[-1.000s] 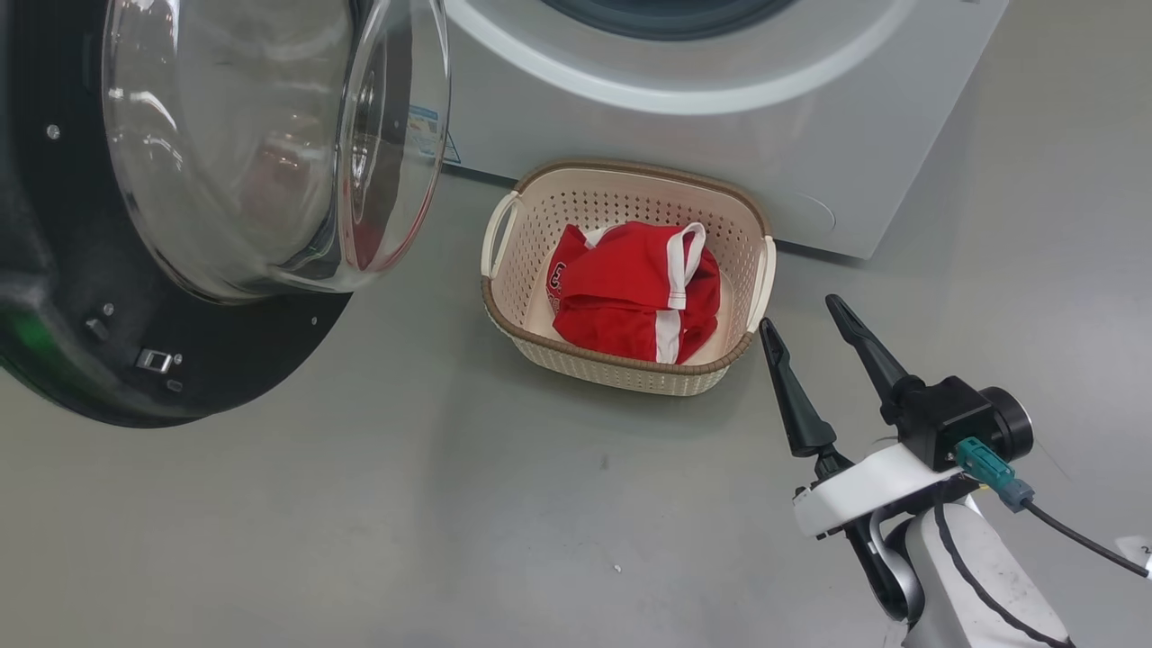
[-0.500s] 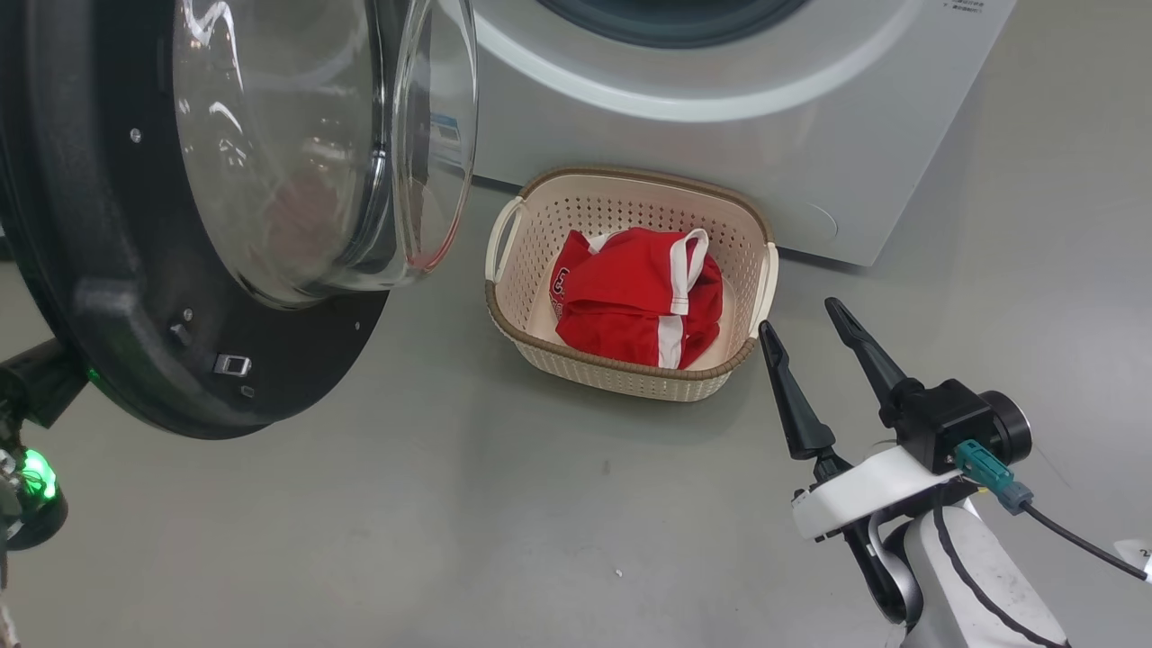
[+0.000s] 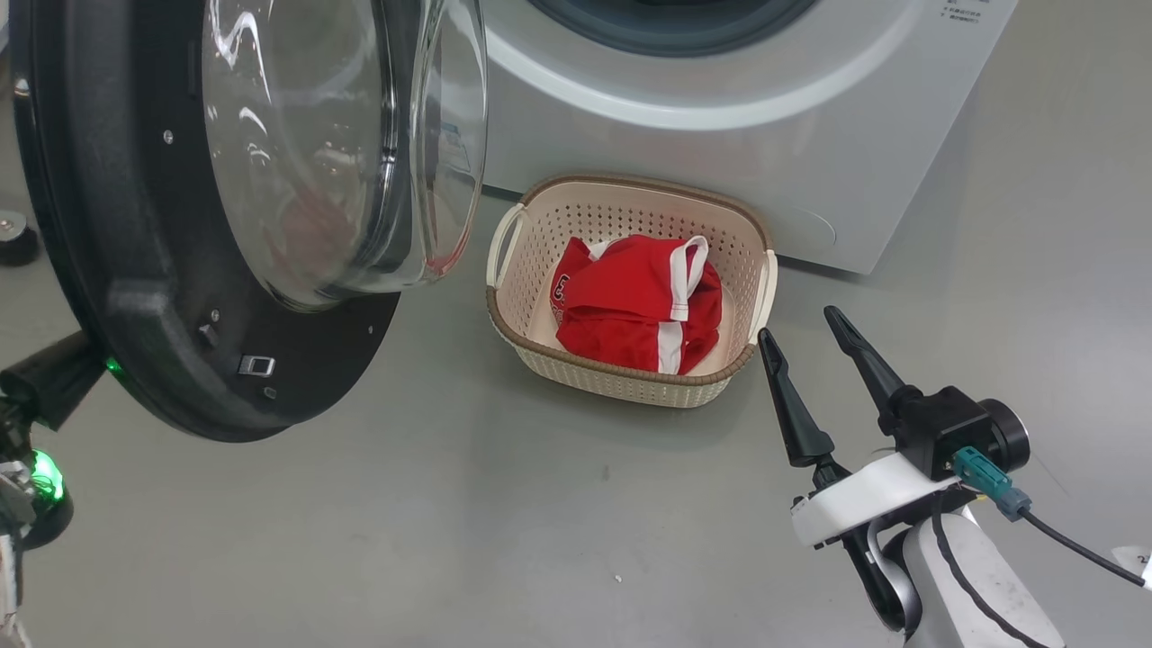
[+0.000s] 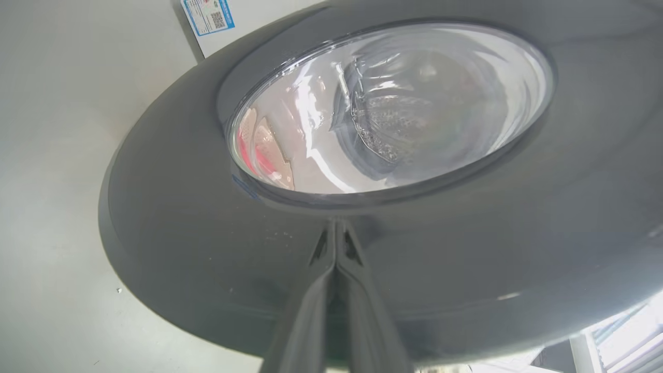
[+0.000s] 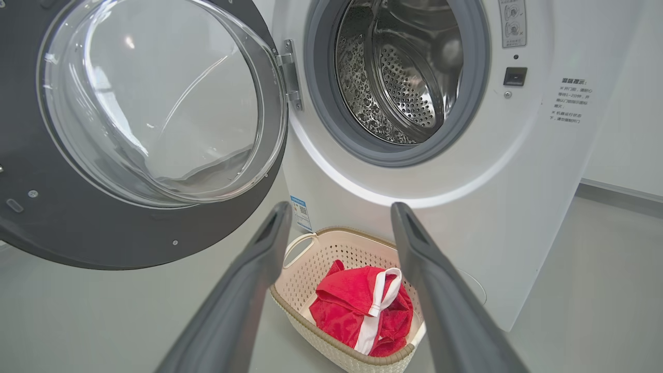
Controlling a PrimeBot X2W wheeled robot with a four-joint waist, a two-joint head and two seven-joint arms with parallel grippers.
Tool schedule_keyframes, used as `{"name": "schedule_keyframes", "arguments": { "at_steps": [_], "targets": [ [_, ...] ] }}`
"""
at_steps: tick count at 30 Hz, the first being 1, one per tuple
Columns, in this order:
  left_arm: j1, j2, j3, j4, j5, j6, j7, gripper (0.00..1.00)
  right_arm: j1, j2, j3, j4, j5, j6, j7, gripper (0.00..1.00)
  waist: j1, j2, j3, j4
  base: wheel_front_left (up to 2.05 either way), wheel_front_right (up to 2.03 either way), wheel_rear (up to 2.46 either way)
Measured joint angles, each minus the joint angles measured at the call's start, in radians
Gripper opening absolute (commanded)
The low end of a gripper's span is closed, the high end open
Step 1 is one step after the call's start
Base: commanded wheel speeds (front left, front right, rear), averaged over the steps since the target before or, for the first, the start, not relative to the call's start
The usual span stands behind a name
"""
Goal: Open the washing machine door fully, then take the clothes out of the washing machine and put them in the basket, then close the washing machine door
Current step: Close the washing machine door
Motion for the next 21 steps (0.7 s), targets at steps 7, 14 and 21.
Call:
{"name": "schedule_keyframes", "arguments": {
  "at_steps": [7, 14, 21],
  "targets": [
    [0.033, 0.014, 0.006, -0.093, 0.103, -0.079, -0.122, 0.00, 0.004, 0.001, -0.003, 0.008, 0.000, 0.000, 0.000, 1.00, 0.0000, 0.0000, -0.015, -0.001, 0.00, 0.00, 0.00],
    [0.169, 0.107, -0.075, -0.193, 0.384, -0.168, -0.295, 0.00, 0.014, 0.003, -0.005, 0.011, 0.011, 0.007, 0.000, 1.00, 0.0000, 0.0000, -0.043, -0.003, 0.00, 0.00, 0.00],
    [0.246, 0.123, -0.105, -0.250, 0.531, -0.168, -0.464, 0.00, 0.037, 0.004, -0.006, 0.017, 0.016, 0.008, 0.000, 1.00, 0.0000, 0.0000, -0.070, 0.000, 0.00, 0.00, 0.00]
  ]
}}
